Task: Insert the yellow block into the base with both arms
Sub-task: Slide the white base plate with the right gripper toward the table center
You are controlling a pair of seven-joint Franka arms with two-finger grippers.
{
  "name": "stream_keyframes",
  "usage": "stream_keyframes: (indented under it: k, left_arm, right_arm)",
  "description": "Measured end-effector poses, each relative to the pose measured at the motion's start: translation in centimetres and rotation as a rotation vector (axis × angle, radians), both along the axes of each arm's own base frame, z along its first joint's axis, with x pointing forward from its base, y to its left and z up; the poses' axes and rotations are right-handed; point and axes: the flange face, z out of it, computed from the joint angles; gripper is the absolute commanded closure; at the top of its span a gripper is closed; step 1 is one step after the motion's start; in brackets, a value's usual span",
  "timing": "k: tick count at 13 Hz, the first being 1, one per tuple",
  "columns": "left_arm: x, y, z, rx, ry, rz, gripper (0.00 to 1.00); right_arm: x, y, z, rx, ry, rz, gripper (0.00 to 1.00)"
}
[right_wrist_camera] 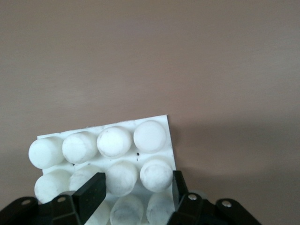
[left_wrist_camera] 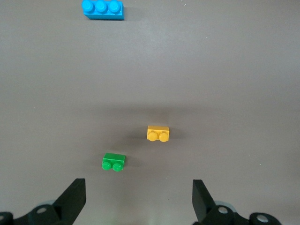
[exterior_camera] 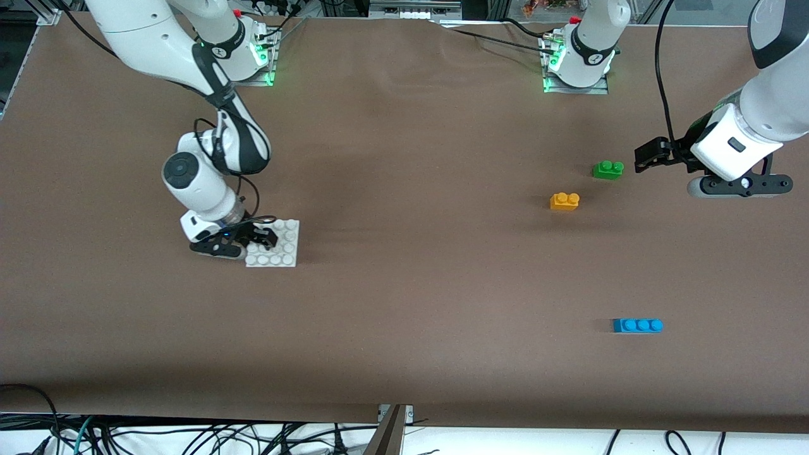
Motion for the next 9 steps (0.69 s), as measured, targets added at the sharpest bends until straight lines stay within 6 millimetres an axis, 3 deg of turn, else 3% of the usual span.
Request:
stream_keyframes:
  k: [6, 9]
  left_arm:
    - [0.0, 0.0, 0.0, 0.0, 0.0, 0.0, 0.0]
    - [0.0, 0.0, 0.0, 0.0, 0.0, 0.0, 0.0]
  right_arm:
    - [-1.5, 13.6, -0.3, 0.06, -0.021, -0.034, 0.36]
    - [-2.6, 19.4, -0.4, 0.091, -0.034, -0.036, 0.36]
